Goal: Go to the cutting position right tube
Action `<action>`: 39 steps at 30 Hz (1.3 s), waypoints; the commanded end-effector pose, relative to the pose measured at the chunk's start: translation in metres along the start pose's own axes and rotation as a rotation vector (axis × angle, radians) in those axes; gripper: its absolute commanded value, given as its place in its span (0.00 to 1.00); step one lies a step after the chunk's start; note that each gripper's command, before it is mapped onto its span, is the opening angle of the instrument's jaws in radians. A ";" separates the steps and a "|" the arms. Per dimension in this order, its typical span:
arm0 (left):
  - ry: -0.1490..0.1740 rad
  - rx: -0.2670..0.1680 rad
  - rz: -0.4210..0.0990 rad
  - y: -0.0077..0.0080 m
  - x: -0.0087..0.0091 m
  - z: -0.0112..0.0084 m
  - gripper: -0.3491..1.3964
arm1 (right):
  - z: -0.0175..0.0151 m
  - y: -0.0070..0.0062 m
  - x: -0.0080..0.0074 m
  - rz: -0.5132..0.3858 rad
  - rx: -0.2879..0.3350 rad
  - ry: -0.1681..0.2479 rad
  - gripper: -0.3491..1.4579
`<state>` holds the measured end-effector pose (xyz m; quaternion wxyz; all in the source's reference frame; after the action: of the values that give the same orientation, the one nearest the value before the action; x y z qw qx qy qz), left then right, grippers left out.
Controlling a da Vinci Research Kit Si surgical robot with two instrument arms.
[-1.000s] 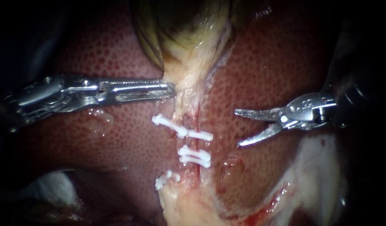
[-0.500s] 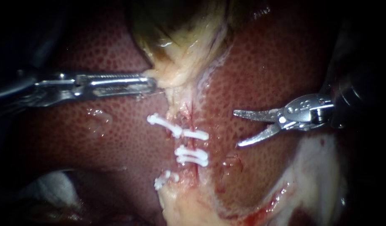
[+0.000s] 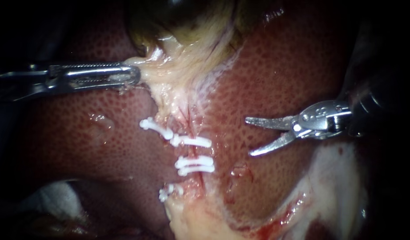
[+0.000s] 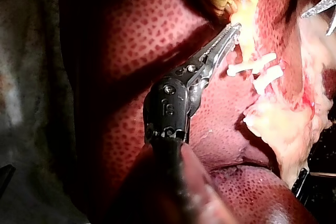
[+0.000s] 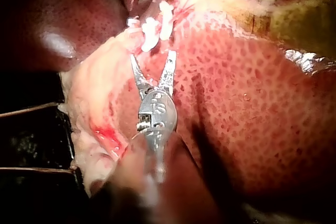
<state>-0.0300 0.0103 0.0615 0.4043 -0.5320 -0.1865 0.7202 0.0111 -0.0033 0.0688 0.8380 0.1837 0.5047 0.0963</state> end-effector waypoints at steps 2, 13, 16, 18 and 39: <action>0.000 0.000 0.001 0.0000 -0.0001 0.0000 0.00 | 0.0012 -0.0001 -0.0008 0.020 0.015 -0.006 0.99; 0.000 0.000 0.001 0.0000 0.0000 0.0000 0.00 | 0.0087 -0.0002 -0.0066 0.092 0.075 -0.065 0.99; 0.000 0.000 0.001 0.0001 0.0000 0.0000 0.00 | 0.0103 -0.0002 -0.0079 0.105 0.087 -0.084 0.99; 0.000 0.000 0.001 0.0001 0.0000 0.0000 0.00 | 0.0113 -0.0001 -0.0086 0.115 0.097 -0.085 0.99; 0.000 0.000 0.001 0.0000 -0.0001 -0.0001 0.00 | 0.0165 -0.0004 -0.0080 0.233 0.255 -0.019 0.98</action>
<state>-0.0299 0.0102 0.0615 0.4038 -0.5321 -0.1863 0.7205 0.0220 -0.0099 0.0822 0.7939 0.3499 0.4809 0.1265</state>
